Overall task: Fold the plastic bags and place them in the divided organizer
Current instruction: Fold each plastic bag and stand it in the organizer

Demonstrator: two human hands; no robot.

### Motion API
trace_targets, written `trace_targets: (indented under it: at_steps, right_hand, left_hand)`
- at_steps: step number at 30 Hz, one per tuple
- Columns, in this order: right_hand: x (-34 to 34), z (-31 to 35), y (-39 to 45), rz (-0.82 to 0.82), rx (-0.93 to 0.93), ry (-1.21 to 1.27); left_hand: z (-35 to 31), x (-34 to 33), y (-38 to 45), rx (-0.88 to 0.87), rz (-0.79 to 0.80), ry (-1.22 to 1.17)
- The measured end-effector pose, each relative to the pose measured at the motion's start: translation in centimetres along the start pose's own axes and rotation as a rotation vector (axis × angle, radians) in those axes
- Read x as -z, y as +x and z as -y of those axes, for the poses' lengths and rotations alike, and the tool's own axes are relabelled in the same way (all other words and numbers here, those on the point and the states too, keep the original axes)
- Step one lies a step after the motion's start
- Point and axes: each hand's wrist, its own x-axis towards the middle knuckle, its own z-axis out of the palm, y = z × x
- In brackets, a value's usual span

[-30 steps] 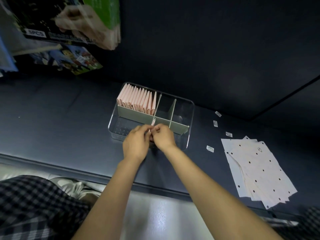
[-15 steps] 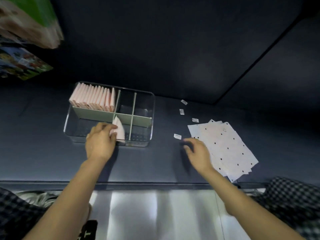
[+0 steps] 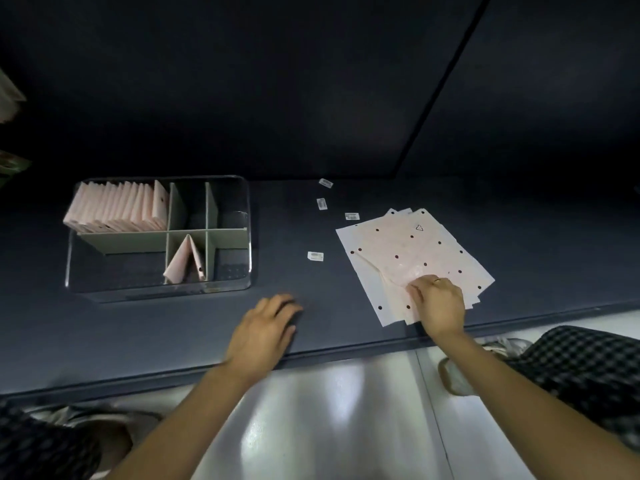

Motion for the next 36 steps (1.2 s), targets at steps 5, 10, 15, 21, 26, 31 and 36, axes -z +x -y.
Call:
trace_targets:
  at_steps: [5,10,15,21,26,31,36]
  right_hand:
    - [2.0,2.5,-0.7,-0.061,0.180,0.166]
    - [2.9,9.1,-3.6,0.070,0.407,0.262]
    - [2.2,12.9,-6.5,0.374,0.305,0.565]
    - [4.3,9.9,-4.3,0.809,0.238,0.788]
    - [6.8,5.0,-1.1,1.028,0.148,1.060]
    - [4.6,4.4,-1.0,0.874,0.034,1.091]
    - [2.6,6.2,-1.6,0.867,-0.011,1.124]
  left_hand:
    - [-0.3,-1.8,-0.6,0.073,0.127,-0.022]
    - [-3.4,-1.6,1.0,-0.054,0.080,-0.094]
    - [-4.3,-2.5,0.7,0.175,0.185,-0.217]
    - [-3.0,-1.8,0.3,0.254,0.143,-0.334]
    - [-1.3,-1.4,0.3,0.465,0.106,-0.522]
    - [-1.0,-1.6,0.3,0.613,0.073,-0.725]
    - [-0.9,-1.8,0.9,0.719,0.063,-0.681]
